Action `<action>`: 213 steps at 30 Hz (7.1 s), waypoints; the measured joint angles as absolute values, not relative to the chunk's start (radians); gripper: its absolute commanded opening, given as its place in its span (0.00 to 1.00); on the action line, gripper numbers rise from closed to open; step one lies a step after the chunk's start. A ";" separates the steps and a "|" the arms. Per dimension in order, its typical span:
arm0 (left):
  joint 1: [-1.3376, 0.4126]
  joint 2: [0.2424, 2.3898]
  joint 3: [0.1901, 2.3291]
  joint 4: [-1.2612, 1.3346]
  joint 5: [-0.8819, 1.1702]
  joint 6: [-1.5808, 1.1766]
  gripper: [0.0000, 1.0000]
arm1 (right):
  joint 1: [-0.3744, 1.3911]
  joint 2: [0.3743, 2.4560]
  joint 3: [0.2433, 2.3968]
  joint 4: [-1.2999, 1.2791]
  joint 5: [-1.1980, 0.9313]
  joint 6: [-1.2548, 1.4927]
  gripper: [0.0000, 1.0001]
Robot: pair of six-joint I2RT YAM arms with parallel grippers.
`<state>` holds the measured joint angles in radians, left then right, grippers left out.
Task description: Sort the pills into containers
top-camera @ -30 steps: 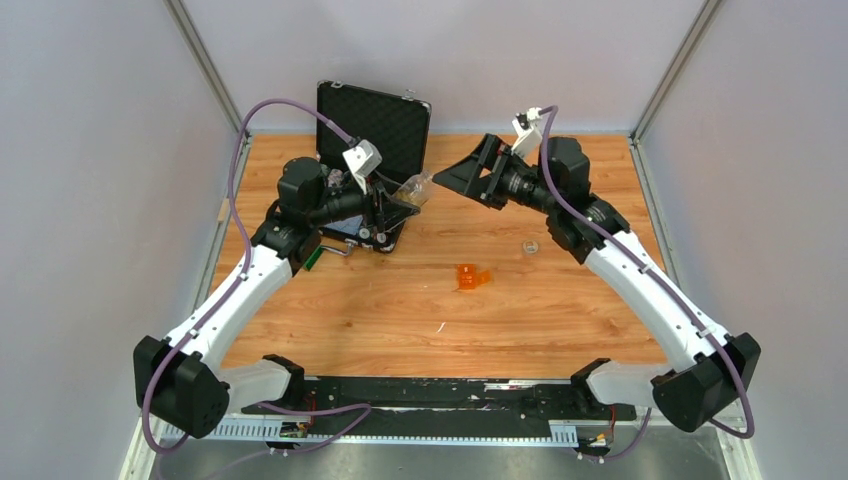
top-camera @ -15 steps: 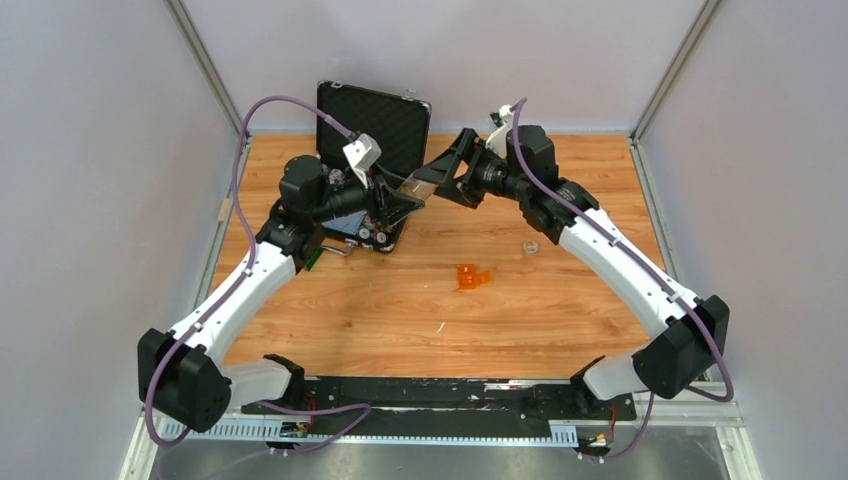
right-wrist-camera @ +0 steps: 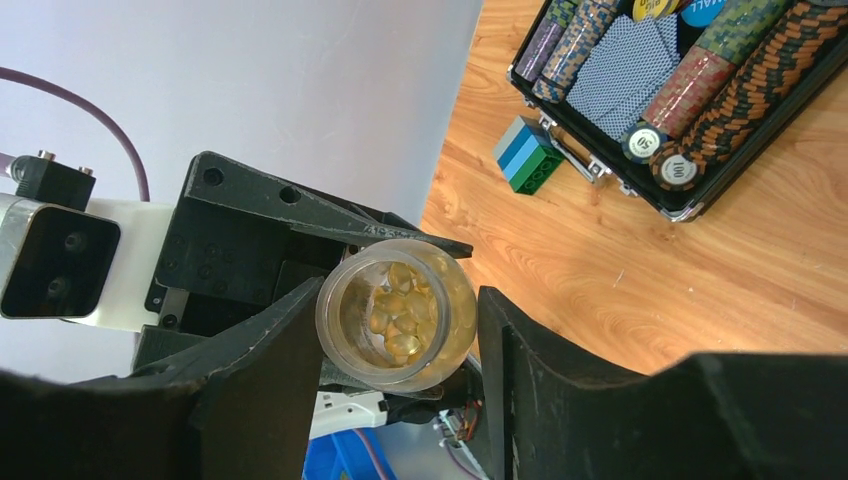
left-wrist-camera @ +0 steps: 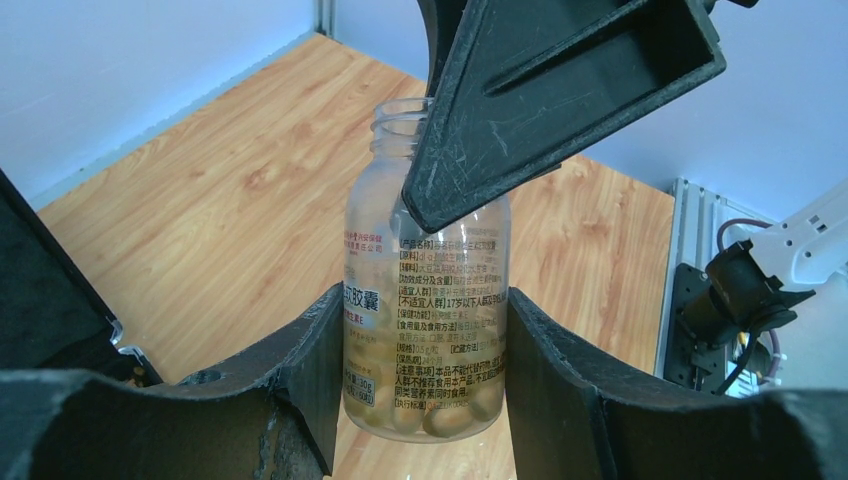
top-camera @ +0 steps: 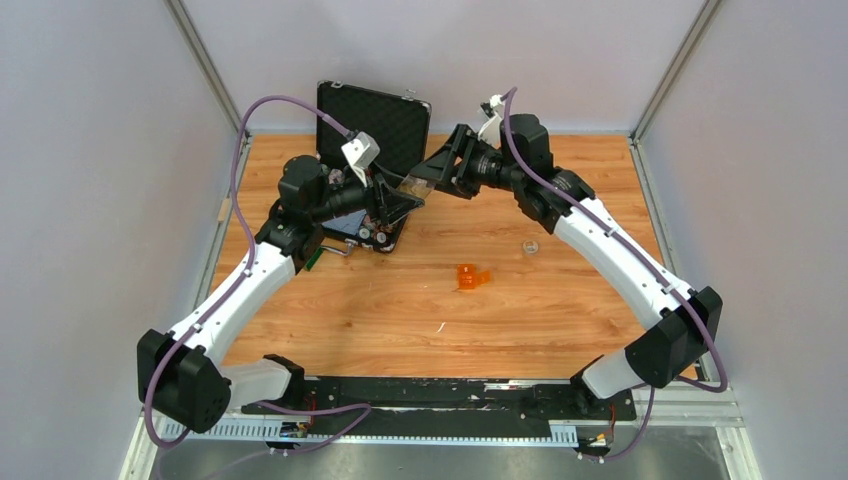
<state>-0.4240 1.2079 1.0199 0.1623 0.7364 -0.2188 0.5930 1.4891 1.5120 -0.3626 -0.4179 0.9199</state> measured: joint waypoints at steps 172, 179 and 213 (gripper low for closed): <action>-1.100 1.914 1.430 -0.722 -0.326 0.462 0.00 | 0.239 1.308 0.864 -0.482 -0.133 0.815 0.82; -1.100 1.913 1.430 -0.720 -0.335 0.461 0.00 | 0.239 1.308 0.864 -0.482 -0.143 0.816 0.82; -0.976 1.372 1.264 -0.269 -0.139 0.200 0.00 | 0.154 1.291 0.928 -0.552 -0.132 0.765 0.82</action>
